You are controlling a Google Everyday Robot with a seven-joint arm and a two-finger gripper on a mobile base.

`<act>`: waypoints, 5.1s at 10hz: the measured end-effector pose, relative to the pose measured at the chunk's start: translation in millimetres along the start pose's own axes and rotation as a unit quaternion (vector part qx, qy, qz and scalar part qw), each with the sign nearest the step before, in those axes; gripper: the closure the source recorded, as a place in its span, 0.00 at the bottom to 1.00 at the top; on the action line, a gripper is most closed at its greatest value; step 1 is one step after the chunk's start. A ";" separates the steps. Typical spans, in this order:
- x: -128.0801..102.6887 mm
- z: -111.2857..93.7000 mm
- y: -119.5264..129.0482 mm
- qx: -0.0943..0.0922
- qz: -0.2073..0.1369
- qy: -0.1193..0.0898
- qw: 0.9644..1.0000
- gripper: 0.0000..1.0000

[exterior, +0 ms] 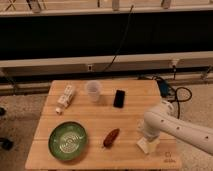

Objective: Place the white sponge in the ceramic bowl

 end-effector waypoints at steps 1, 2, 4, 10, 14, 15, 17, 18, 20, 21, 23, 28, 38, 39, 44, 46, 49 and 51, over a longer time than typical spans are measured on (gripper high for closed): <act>1.5 2.6 -0.2 0.000 -0.002 0.000 1.000 0.20; 1.7 2.8 -0.5 0.000 -0.003 0.000 1.000 0.20; 3.1 5.6 -0.2 0.001 -0.005 -0.003 1.000 0.20; 5.0 11.3 0.2 0.004 -0.013 -0.008 1.000 0.20; 5.6 14.6 1.0 0.005 -0.017 -0.012 1.000 0.20; 5.9 14.7 1.0 0.006 -0.018 -0.013 1.000 0.20; 6.7 16.3 1.4 0.007 -0.020 -0.014 1.000 0.20; 6.5 16.5 1.6 0.007 -0.021 -0.015 1.000 0.20; 6.2 17.7 1.4 0.008 -0.023 -0.017 1.000 0.20; 6.4 18.0 1.9 0.009 -0.024 -0.018 1.000 0.20; 5.7 18.5 2.8 0.010 -0.029 -0.020 0.999 0.20; 4.5 18.0 3.8 0.013 -0.033 -0.023 0.999 0.26; 2.4 12.3 4.0 0.017 -0.039 -0.026 0.999 0.92; 2.7 11.9 4.1 0.017 -0.040 -0.025 0.999 0.99; 3.1 8.9 2.4 0.023 -0.048 -0.021 0.998 1.00; 0.1 5.2 -1.3 0.025 -0.054 -0.019 0.998 1.00; 0.6 1.8 -2.1 0.027 -0.060 -0.013 0.998 1.00; -2.5 -4.0 -5.3 0.031 -0.069 -0.011 0.997 1.00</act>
